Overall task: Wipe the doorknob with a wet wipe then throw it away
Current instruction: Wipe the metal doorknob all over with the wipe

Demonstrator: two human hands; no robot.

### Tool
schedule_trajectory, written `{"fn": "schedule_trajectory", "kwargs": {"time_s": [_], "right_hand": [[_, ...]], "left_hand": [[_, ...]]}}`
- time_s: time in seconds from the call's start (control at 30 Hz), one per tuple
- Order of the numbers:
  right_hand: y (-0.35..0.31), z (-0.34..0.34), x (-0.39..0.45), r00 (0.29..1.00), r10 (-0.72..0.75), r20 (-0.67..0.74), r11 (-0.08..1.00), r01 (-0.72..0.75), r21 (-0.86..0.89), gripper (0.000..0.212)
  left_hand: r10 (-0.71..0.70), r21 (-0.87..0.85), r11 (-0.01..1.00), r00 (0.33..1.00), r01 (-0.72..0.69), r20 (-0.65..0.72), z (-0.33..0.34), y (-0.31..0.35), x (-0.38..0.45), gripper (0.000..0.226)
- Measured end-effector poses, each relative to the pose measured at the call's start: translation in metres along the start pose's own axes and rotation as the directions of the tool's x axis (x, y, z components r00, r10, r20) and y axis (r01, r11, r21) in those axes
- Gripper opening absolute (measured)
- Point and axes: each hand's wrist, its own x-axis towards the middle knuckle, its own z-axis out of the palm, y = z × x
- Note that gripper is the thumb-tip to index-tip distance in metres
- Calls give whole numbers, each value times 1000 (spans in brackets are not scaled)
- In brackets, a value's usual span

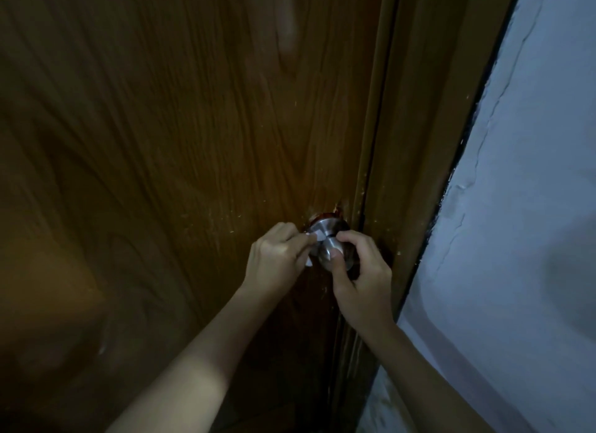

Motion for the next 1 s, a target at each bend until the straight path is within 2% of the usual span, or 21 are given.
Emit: {"fn": "schedule_trajectory", "kwargs": {"time_s": [0.13,0.2,0.3,0.37,0.47,0.6,0.67,0.77,0.83,0.87,0.93,1.0], "right_hand": [[0,-2,0,1000,13,17,1000,-13,6,22],[1,-3,0,999,29,26,999,-29,16,19],[1,-7,0,998,50,44,997,-52,54,22],[1,-10,-4,980,190,58,966,-197,169,23],[5,-10,-23,898,434,67,827,-427,365,18],[5,-4,-47,844,509,170,788,-536,302,14],[2,-4,-52,842,493,217,790,-538,295,16],[2,-6,-49,813,549,192,764,-582,278,15],[2,-6,-46,736,663,139,672,-667,323,13],[0,-7,-42,662,734,151,580,-727,368,14],[-8,-6,-30,500,821,276,301,-789,535,17],[-17,-8,-16,416,808,416,40,-745,666,25]], "left_hand": [[-77,-10,997,992,78,103,13,4,-15,5],[-142,2,990,977,143,160,19,6,-20,12],[-203,-18,978,970,207,136,23,10,-19,11],[-263,-90,959,961,270,89,23,14,-21,8],[-421,-302,859,906,413,41,20,27,-38,7],[-637,-538,579,751,613,170,20,55,-57,8],[-654,-572,528,730,627,197,21,61,-59,11],[-627,-553,538,740,636,242,16,62,-57,17],[-660,-498,569,725,654,199,10,60,-53,27],[-665,-481,594,730,645,158,6,59,-49,33],[-583,-457,688,804,564,114,-3,55,-37,40],[-453,-403,782,878,476,157,-8,51,-22,46]]}}
